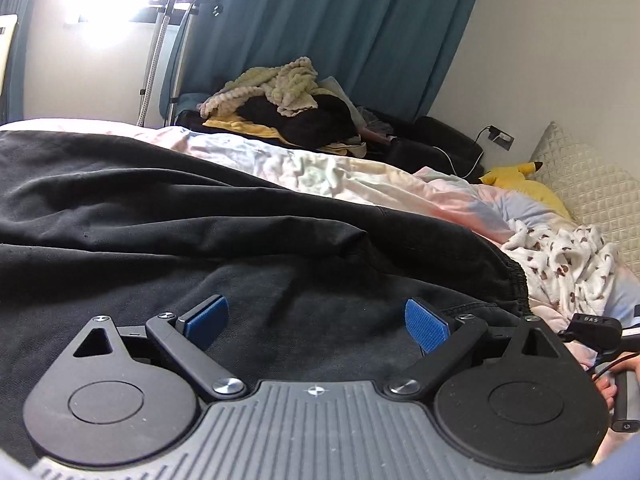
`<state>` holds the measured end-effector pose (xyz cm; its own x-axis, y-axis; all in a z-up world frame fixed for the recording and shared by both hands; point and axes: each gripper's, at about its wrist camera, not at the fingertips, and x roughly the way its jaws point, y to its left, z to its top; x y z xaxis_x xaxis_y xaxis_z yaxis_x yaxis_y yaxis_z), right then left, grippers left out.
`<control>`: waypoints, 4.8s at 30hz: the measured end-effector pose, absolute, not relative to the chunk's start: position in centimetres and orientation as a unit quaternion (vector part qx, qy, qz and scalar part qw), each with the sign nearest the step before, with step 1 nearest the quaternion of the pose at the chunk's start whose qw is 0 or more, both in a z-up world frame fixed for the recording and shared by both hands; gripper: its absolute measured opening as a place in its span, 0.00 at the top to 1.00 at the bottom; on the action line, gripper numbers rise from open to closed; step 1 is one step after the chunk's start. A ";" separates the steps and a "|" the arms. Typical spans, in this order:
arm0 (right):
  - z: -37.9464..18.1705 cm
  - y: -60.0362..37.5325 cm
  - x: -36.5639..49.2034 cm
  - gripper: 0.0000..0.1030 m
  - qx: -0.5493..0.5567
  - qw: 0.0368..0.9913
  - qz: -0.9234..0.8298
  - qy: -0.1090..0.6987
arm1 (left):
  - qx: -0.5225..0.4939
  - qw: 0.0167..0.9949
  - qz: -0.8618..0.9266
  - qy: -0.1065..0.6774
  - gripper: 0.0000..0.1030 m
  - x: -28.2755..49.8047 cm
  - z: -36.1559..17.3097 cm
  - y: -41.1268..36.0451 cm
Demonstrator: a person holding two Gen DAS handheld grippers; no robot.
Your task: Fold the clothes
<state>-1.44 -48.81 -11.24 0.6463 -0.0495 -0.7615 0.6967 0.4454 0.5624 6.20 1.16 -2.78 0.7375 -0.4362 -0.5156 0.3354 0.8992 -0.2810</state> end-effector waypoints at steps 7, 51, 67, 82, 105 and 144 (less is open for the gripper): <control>-9.3 -48.5 -2.6 0.82 0.449 0.806 -0.238 0.303 | -0.093 0.919 -0.239 0.299 0.06 5.5 -3.1 0.5; -11.7 -52.1 13.2 0.11 0.628 0.760 0.114 0.122 | -0.146 0.888 -0.209 0.382 0.06 8.2 -7.2 -1.7; -16.5 -58.2 18.2 0.08 0.705 0.690 0.002 0.161 | -0.155 0.877 -0.194 0.412 0.06 9.0 -9.2 -1.7; -13.3 -59.7 16.7 0.09 0.601 0.796 -0.002 0.066 | -0.174 0.877 -0.199 0.400 0.06 8.8 -8.9 -1.4; -2.6 -39.5 2.6 0.00 0.185 0.964 -0.038 0.187 | -0.074 0.937 -0.175 0.293 0.06 4.5 -5.4 -1.4; -2.6 -50.1 -13.0 0.00 0.363 0.886 -0.029 0.289 | -0.448 0.833 0.082 0.315 0.06 -4.6 -5.7 43.6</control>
